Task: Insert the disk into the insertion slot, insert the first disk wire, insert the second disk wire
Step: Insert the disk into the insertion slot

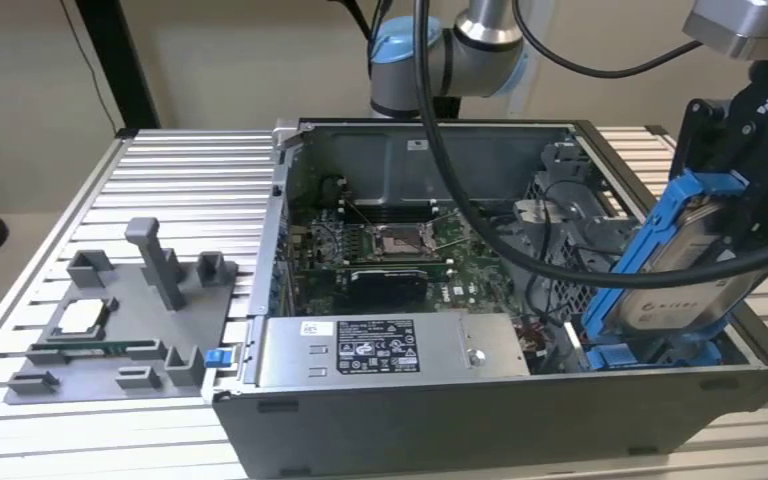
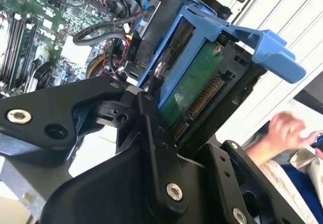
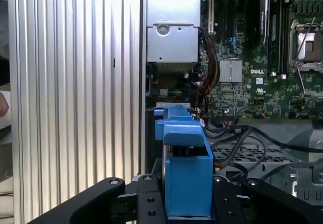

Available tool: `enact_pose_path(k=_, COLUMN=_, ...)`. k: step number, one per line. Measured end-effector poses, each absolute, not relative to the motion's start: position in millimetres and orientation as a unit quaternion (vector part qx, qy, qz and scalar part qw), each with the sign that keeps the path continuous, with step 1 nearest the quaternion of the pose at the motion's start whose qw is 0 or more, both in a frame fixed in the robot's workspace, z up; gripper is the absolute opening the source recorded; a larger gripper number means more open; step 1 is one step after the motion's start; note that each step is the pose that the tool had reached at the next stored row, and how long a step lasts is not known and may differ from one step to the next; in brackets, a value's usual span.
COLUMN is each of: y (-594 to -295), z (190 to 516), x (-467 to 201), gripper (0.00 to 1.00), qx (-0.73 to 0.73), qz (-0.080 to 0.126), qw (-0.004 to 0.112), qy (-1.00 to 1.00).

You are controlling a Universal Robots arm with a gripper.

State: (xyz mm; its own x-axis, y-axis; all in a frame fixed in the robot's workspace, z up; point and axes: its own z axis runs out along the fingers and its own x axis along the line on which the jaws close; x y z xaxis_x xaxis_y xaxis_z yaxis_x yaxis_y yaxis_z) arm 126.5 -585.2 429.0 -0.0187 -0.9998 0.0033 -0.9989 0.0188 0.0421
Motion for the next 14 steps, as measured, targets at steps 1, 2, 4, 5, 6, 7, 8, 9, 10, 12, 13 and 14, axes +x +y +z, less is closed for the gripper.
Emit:
enact_pose_path(k=1, y=-585.2, z=428.7, x=126.5, gripper=0.00, qx=0.700, qz=-0.014, qw=0.016, qy=-0.714)
enact_pose_path(k=2, y=-585.2, z=428.2, x=126.6, gripper=0.00, qx=0.700, qz=-0.014, qw=0.016, qy=-0.714)
enact_pose_path(k=4, y=-585.2, z=427.1, x=126.8, gripper=0.00, qx=0.700, qz=-0.014, qw=0.016, qy=-0.714)
enact_pose_path(k=5, y=-585.2, z=426.5, x=126.8, gripper=0.00, qx=0.700, qz=-0.014, qw=0.016, qy=-0.714)
enact_pose_path(k=6, y=-585.2, z=425.9, x=127.0, gripper=0.00, qx=0.700, qz=-0.014, qw=0.016, qy=-0.714)
enact_pose_path(k=7, y=-585.2, z=425.4, x=127.1, gripper=0.00, qx=0.700, qz=-0.014, qw=0.016, qy=-0.714)
enact_pose_path(k=8, y=-585.2, z=424.8, x=127.2, gripper=0.00, qx=0.700, qz=-0.014, qw=0.016, qy=-0.714)
enact_pose_path(k=9, y=-585.2, z=424.2, x=127.2, gripper=0.00, qx=0.700, qz=-0.014, qw=0.016, qy=-0.714)
enact_pose_path(k=10, y=-585.2, z=423.6, x=127.3, gripper=0.00, qx=0.700, qz=-0.014, qw=0.016, qy=-0.714)
enact_pose_path(k=12, y=-585.2, z=422.3, x=127.4, gripper=0.00, qx=0.700, qz=-0.014, qw=0.016, qy=-0.714)
enact_pose_path(k=13, y=-585.2, z=421.8, x=127.5, gripper=0.00, qx=0.700, qz=-0.014, qw=0.017, qy=-0.714)
enact_pose_path(k=14, y=-585.2, z=421.2, x=127.5, gripper=0.00, qx=0.700, qz=-0.014, qw=0.017, qy=-0.714)
